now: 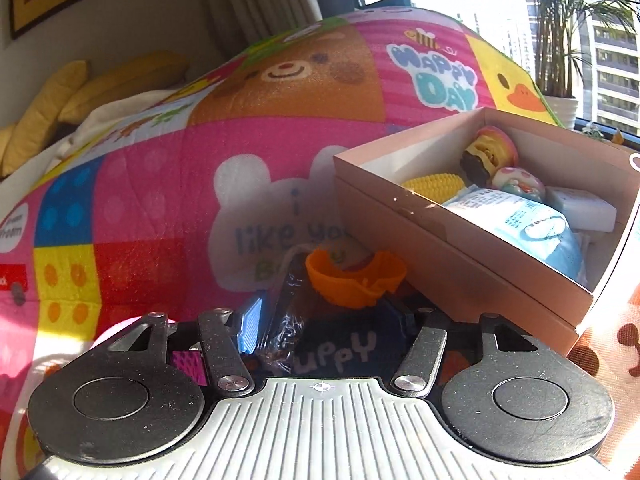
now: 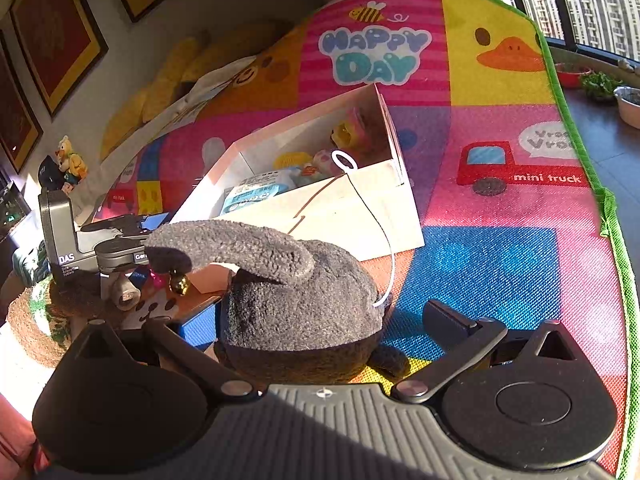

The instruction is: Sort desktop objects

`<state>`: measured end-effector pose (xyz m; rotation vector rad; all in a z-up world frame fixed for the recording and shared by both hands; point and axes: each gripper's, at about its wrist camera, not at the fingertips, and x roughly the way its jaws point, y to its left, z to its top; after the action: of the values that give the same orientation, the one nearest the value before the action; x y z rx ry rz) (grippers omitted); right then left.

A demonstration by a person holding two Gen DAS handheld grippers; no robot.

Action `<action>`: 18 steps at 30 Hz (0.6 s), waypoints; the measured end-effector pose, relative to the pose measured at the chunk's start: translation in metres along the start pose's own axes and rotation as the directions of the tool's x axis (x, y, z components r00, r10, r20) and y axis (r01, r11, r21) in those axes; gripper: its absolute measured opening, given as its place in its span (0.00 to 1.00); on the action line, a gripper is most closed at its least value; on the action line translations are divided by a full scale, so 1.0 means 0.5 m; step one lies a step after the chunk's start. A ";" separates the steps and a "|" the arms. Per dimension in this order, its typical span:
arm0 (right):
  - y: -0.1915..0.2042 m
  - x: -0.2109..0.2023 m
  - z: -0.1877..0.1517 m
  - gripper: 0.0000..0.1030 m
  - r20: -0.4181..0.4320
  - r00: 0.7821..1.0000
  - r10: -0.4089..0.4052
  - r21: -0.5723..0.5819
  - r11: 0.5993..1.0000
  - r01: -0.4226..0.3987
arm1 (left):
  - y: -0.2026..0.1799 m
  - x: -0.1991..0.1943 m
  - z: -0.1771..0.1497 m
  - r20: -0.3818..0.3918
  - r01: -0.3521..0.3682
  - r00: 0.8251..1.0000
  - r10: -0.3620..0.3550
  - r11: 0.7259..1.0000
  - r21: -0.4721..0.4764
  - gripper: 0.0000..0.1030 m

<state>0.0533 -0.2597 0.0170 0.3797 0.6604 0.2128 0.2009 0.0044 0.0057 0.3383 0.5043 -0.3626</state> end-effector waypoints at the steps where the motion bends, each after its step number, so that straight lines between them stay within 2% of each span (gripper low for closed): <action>1: 0.000 0.000 0.000 1.00 0.000 1.000 0.000 0.000 1.000 0.000 | 0.000 -0.001 -0.001 -0.004 -0.013 1.000 0.013 1.000 0.001 0.64; 5: 0.000 0.000 -0.001 1.00 0.000 1.000 0.000 -0.001 1.000 0.000 | 0.001 -0.010 -0.012 -0.038 -0.119 0.992 0.120 0.992 0.035 0.64; 9: 0.001 0.001 0.000 1.00 0.001 1.000 0.002 -0.002 1.000 -0.002 | 0.018 0.007 -0.009 -0.076 -0.104 0.992 0.103 0.995 -0.007 0.64; 10: 0.001 0.002 0.000 1.00 0.001 1.000 0.002 -0.003 1.000 -0.002 | 0.021 0.015 -0.006 -0.082 -0.102 0.992 0.100 0.995 -0.019 0.58; 11: 0.002 0.002 -0.001 1.00 0.001 1.000 0.001 -0.005 1.000 -0.001 | 0.025 0.020 -0.001 -0.088 -0.092 0.992 0.088 0.995 -0.033 0.42; 12: 0.002 0.001 -0.001 1.00 0.001 1.000 0.002 -0.005 1.000 -0.002 | 0.028 0.023 0.001 -0.098 -0.085 0.992 0.080 0.995 -0.048 0.33; 14: 0.001 0.000 -0.002 1.00 0.004 1.000 0.003 -0.003 1.000 -0.003 | 0.027 0.014 0.001 -0.101 -0.100 0.990 0.094 0.993 -0.059 0.28; 18: -0.002 -0.003 -0.002 1.00 0.011 1.000 0.002 0.004 1.000 -0.002 | 0.014 -0.052 -0.012 -0.072 -0.123 0.990 0.120 0.991 -0.049 0.26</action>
<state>0.0514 -0.2607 0.0166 0.3854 0.6496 0.2111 0.1801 0.0196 0.0159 0.3290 0.5568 -0.2198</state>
